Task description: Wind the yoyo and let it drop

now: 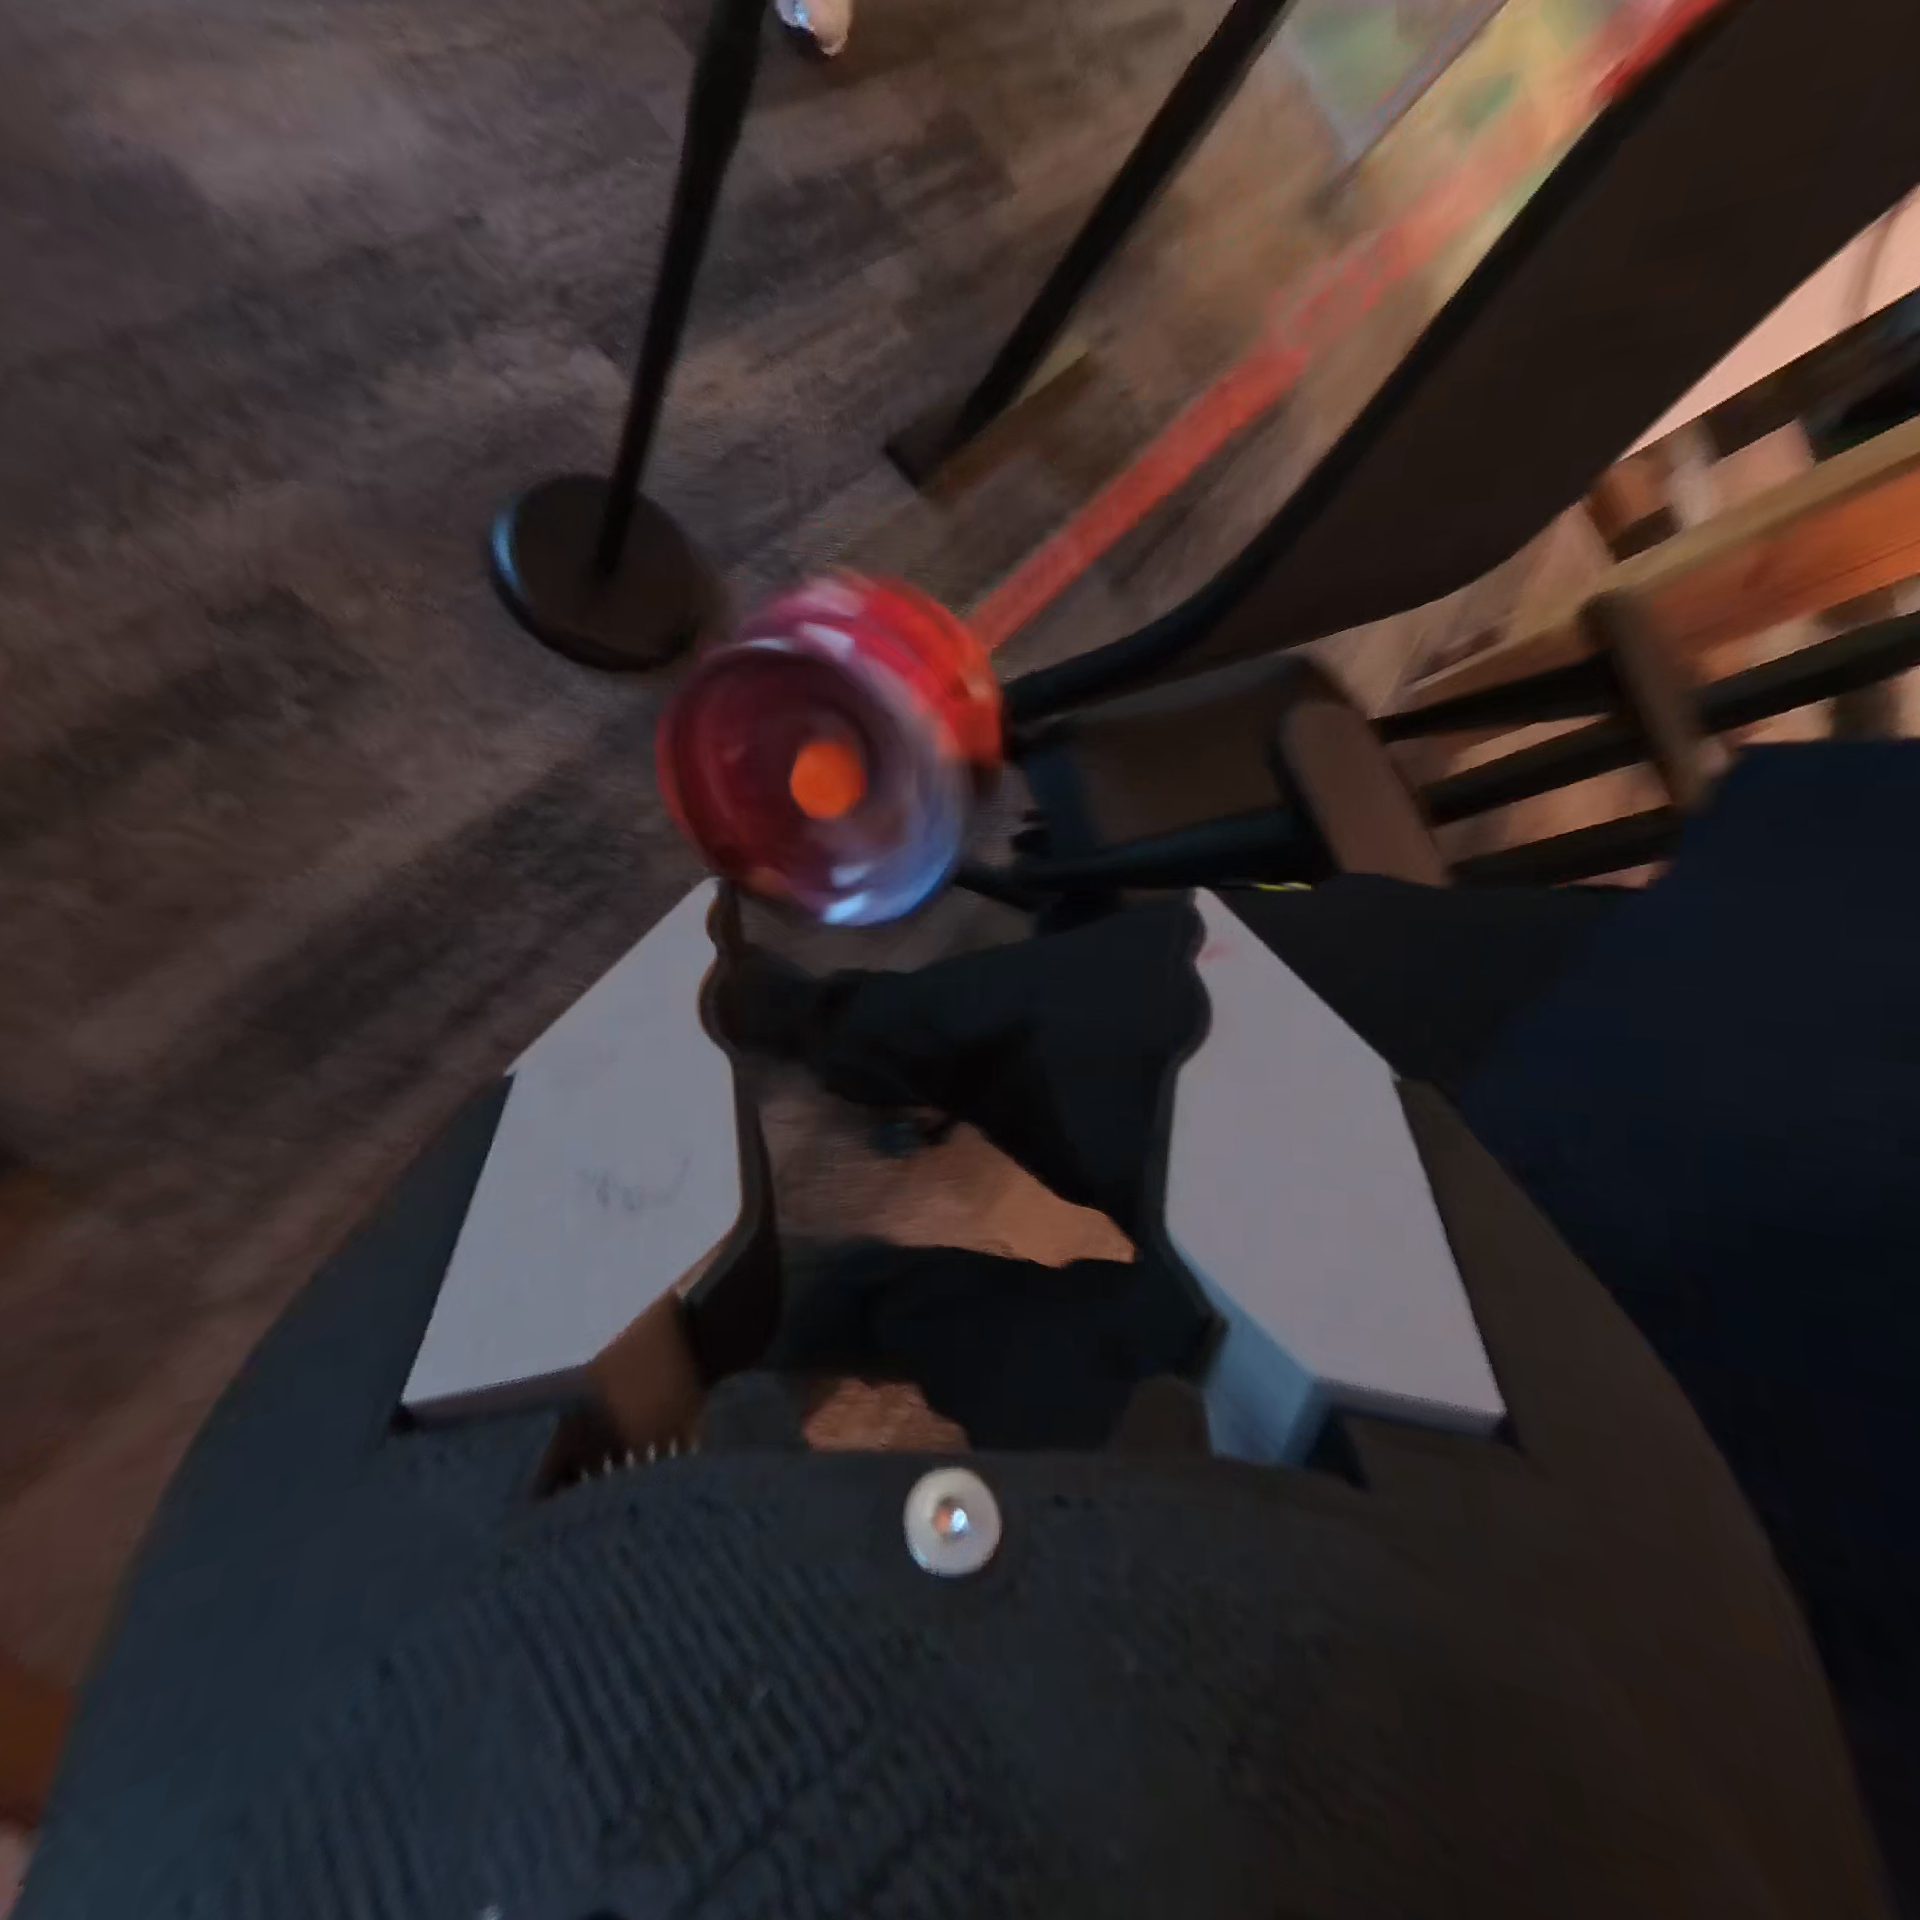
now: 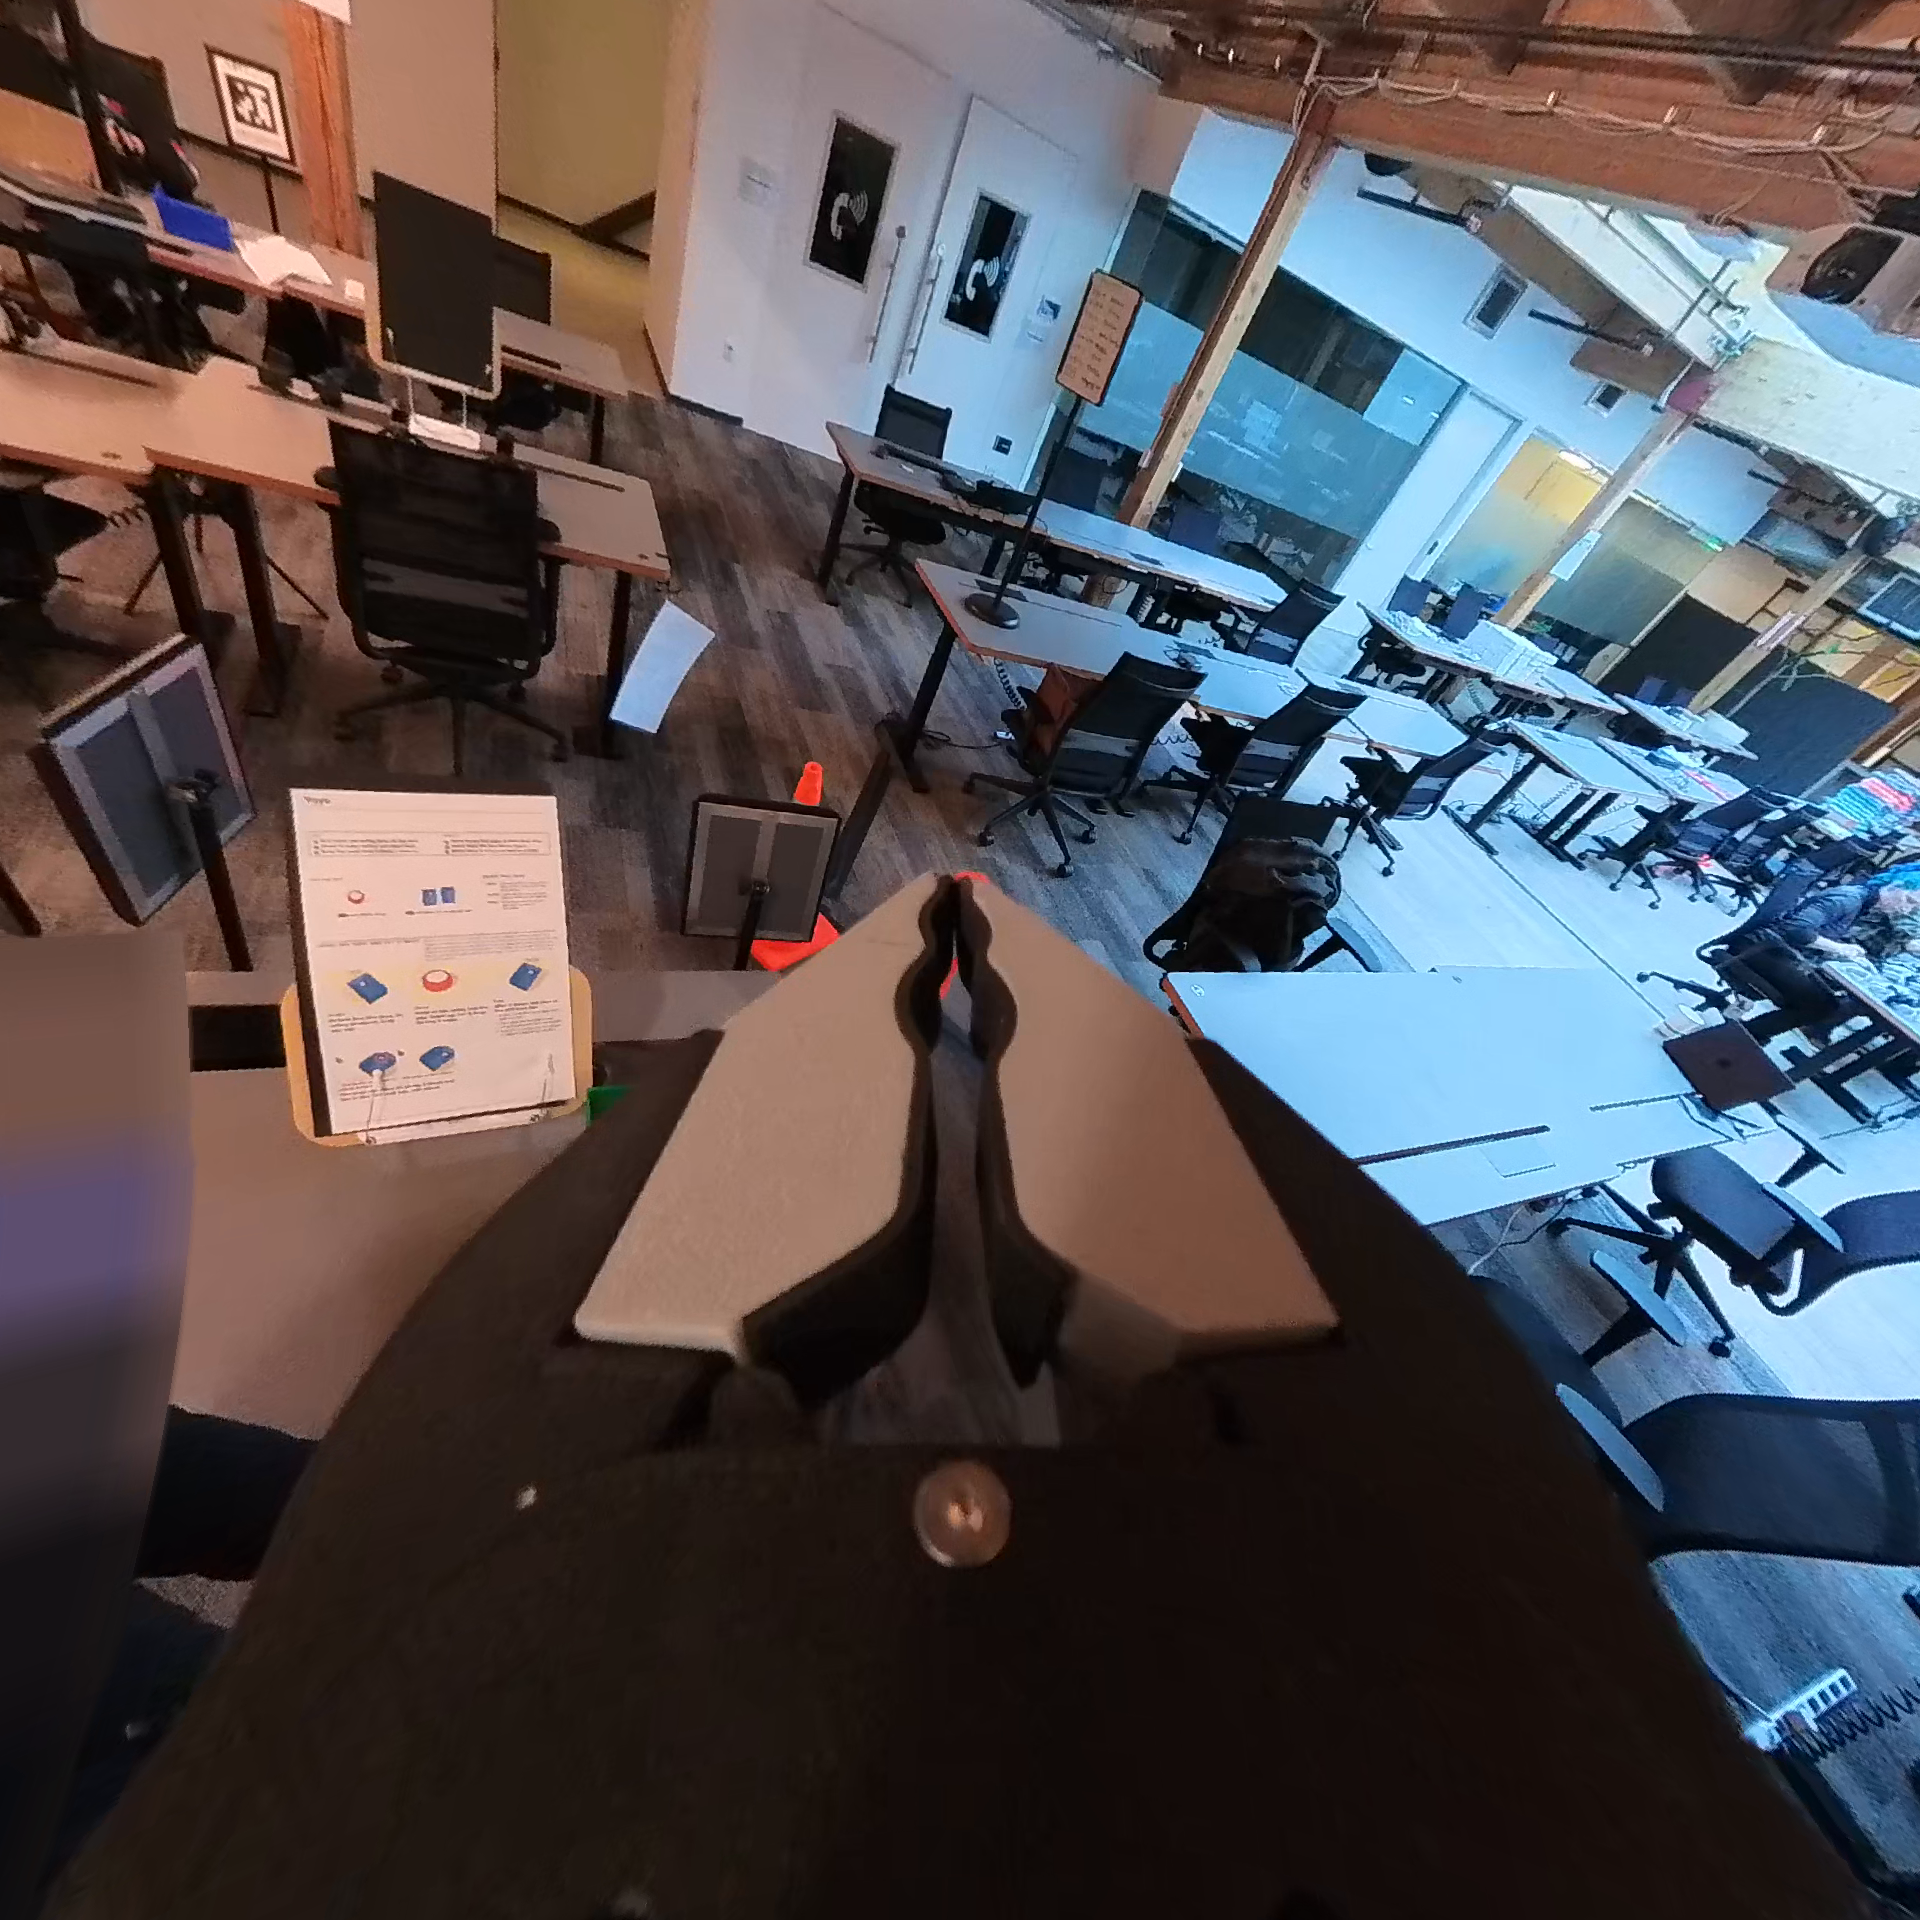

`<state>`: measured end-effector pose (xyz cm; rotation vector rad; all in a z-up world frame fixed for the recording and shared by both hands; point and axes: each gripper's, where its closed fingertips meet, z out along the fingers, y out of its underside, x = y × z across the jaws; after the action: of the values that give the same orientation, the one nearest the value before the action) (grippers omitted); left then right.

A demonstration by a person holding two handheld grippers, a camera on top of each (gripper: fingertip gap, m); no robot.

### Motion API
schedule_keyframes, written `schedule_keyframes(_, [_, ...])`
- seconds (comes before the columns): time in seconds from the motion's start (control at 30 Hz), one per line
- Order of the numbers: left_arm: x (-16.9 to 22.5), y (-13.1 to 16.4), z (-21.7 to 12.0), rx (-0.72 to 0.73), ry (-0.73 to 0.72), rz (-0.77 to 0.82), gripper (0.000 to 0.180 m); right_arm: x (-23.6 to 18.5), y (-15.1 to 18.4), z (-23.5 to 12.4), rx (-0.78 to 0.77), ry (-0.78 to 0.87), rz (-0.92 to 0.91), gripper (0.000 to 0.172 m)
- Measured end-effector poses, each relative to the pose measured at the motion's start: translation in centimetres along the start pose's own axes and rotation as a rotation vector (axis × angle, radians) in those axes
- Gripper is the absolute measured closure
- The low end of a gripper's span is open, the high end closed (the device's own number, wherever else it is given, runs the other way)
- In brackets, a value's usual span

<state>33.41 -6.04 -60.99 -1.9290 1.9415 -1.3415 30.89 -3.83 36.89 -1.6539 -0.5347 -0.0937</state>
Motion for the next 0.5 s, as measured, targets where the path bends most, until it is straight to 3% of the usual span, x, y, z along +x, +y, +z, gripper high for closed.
schedule_keyframes(0.07, [0.7, -0.4, 1.2, -0.003, 0.022, 0.018, 0.106, 0.1, 0.3, -0.2, -0.011, 0.005, -0.001, 0.172])
schedule_keyframes(0.1, [1.3, -0.3, 1.6, -0.023, 0.047, 0.046, 0.151, 0.1, 0.4, -0.3, -0.015, 0.007, -0.001, 0.172])
schedule_keyframes(0.13, [1.2, -0.3, 2.1, -0.029, 0.018, 0.084, 0.178, 0.3, 0.6, -0.4, -0.018, 0.008, -0.001, 0.172])
schedule_keyframes(0.3, [3.1, -0.8, 3.3, -0.062, 0.021, 0.222, 0.178, 1.3, 1.4, -1.1, -0.021, 0.023, 0.007, 0.172])
schedule_keyframes(0.5, [4.2, -0.4, 2.5, -0.104, 0.064, 0.255, 0.178, 2.7, 2.7, -1.6, -0.025, 0.041, 0.017, 0.172])
